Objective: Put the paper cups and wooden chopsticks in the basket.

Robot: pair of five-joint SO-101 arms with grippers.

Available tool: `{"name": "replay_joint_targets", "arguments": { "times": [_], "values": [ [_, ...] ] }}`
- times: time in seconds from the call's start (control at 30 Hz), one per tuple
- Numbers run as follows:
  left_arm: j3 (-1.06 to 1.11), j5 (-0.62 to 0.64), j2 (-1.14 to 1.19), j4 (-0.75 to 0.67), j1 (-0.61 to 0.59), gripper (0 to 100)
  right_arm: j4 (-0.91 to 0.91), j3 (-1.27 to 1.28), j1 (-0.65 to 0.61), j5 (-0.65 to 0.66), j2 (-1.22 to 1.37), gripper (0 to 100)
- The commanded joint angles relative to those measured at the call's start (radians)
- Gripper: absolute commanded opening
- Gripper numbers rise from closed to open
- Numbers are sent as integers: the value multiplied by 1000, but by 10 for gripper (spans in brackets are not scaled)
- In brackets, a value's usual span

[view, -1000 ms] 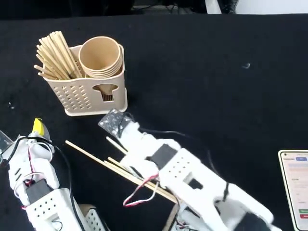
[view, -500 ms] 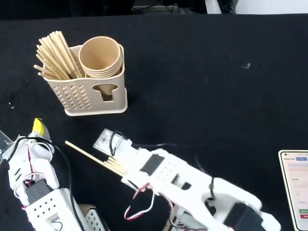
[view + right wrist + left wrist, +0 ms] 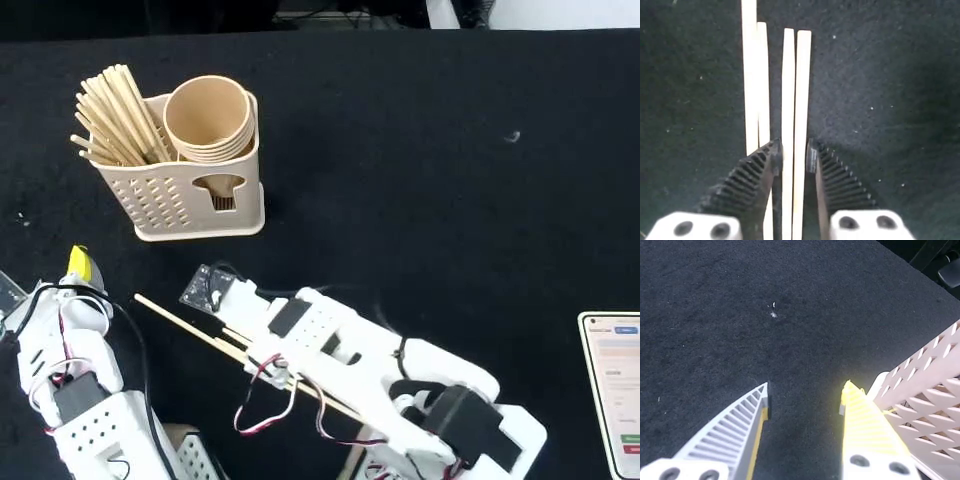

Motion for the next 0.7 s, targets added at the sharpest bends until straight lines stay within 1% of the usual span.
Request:
{"name": "replay_joint_targets", "arguments": {
  "times": [0.0,0.23,0.3,0.53,0.67],
  "values": [
    [-27,-3,-12,0,13,234,5,-21,21,11,15,15],
    [-27,-3,-12,0,13,234,8,-19,25,5,8,10],
    [-27,-3,-12,0,13,234,15,-18,34,5,-28,10],
    [-27,-3,-12,-2,13,234,155,-12,146,11,-354,10],
    [-27,-3,-12,-2,13,234,189,19,150,11,-527,10]
  ]
}}
